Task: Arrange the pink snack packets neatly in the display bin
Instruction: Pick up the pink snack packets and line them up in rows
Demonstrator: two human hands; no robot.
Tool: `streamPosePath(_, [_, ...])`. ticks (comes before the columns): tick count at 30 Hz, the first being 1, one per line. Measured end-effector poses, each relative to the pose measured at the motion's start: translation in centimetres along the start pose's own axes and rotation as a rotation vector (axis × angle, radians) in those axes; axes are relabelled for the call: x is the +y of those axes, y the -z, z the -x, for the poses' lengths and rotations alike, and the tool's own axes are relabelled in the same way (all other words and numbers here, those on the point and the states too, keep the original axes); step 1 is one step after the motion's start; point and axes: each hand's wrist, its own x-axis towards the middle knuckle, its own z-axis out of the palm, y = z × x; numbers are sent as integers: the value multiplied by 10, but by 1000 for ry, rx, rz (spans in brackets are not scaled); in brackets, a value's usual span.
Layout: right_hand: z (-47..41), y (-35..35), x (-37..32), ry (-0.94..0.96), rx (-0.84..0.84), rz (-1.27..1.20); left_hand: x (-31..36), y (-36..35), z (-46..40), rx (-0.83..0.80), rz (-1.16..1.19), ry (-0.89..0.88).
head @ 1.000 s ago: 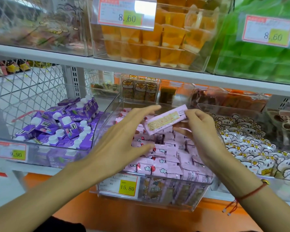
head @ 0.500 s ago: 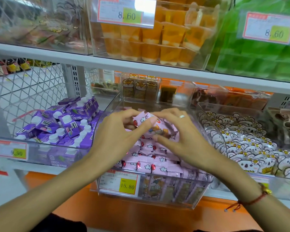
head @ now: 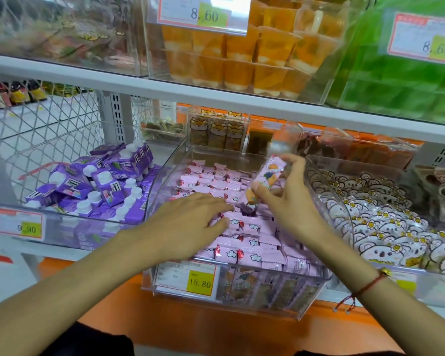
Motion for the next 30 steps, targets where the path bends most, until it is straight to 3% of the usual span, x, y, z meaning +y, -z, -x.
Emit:
streamPosePath(3, [-1,4,1,9,-153,121,0,-1,0,21,-19,10])
streamPosePath(9, [-2,19,-7,90,-239,287,0,-2,1,92,-10,-12])
streamPosePath(13, [-5,18,-6,136,-230,426,2,-3,1,139,-10,-2])
streamPosePath(18, [-5,16,-2,226,-98,636,5,-3,1,146,1,7])
streamPosePath(21, [-2,4,4,205,-236,719,5,-2,2,143,16,7])
streamPosePath(26, [-9,5,11,84,-454,683,6,1,1,165,59,43])
streamPosePath(28, [-11,8,11,31,-429,597,8,3,-4,271,44,65])
streamPosePath(30, [-17,13,9,2,-300,511,12,5,-11,320,5,37])
